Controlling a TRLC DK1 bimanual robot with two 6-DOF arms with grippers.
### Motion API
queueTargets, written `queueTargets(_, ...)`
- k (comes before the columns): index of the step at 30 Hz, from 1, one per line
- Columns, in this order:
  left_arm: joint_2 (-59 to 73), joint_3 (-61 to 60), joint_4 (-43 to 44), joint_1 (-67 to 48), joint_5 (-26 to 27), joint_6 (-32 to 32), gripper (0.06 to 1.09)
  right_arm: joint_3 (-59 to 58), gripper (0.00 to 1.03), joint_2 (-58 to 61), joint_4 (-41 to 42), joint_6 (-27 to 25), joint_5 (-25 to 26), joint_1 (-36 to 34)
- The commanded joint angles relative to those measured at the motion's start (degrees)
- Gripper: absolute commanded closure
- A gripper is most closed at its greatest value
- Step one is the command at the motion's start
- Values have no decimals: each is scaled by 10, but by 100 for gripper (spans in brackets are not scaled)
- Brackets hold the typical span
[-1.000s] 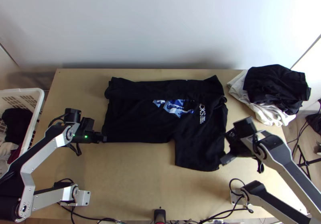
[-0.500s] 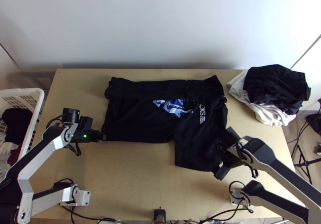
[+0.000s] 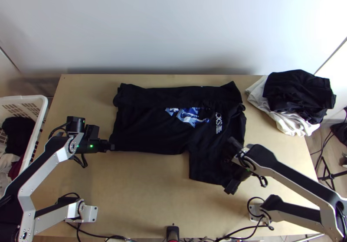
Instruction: Fold the t-shirt
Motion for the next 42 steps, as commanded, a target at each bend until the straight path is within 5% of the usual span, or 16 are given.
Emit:
queueTargets(1,-1,2,-1,1,0,-1,105,0,25,50,26,10,1,12)
queueTargets(10,-3,15,-4,1,0,-1,105,2,100,46,50,12,24,5)
queueTargets(27,-80,56,-72,10,7,-2,105,163,100,-8,-36,-7,25,-122)
queueTargets(42,-179,78,-203,15,43,26,105,272,100,-87,-164,0,25,-128)
